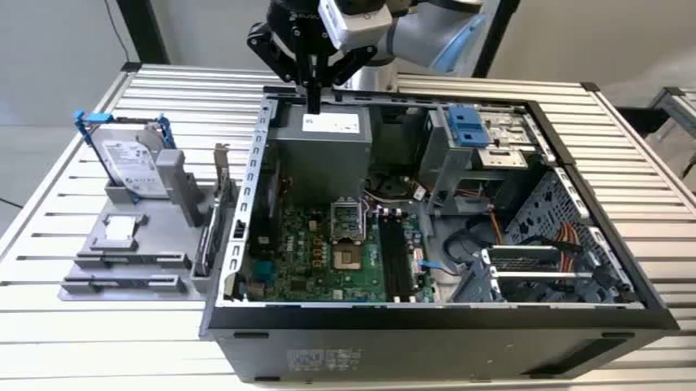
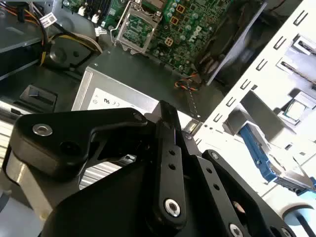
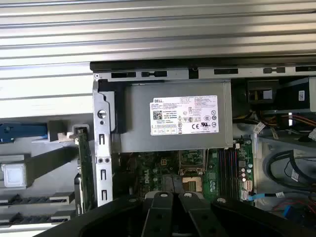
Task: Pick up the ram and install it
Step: 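Reach for the ram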
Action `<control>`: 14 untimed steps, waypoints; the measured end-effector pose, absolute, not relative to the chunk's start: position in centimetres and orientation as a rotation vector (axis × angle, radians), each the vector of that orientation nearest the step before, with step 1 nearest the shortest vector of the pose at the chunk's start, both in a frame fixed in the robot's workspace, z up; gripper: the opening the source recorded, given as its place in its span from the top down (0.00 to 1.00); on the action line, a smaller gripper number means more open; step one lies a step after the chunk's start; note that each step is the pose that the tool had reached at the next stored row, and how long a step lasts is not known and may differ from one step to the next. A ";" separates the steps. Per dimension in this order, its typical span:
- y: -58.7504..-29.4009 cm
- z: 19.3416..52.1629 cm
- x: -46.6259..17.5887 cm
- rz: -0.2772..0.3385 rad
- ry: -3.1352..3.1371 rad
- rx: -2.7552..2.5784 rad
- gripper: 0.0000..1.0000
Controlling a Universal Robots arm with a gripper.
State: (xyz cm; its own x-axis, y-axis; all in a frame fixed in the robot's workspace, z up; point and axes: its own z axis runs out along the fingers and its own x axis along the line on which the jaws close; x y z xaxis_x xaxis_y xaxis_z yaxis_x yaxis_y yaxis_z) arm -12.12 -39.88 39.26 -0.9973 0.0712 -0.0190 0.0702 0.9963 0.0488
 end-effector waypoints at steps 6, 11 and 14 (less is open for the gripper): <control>-39.9 39.3 -12.2 0.075 3.118 0.110 1.00; -39.9 39.3 -12.5 0.075 3.118 0.110 1.00; -39.9 39.3 -12.7 0.075 3.118 0.110 1.00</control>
State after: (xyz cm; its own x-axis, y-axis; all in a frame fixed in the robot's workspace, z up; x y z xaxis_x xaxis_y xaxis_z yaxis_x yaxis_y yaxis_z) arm -12.74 -39.88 39.26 -0.9973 0.0712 -0.0190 0.0702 0.9963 0.0488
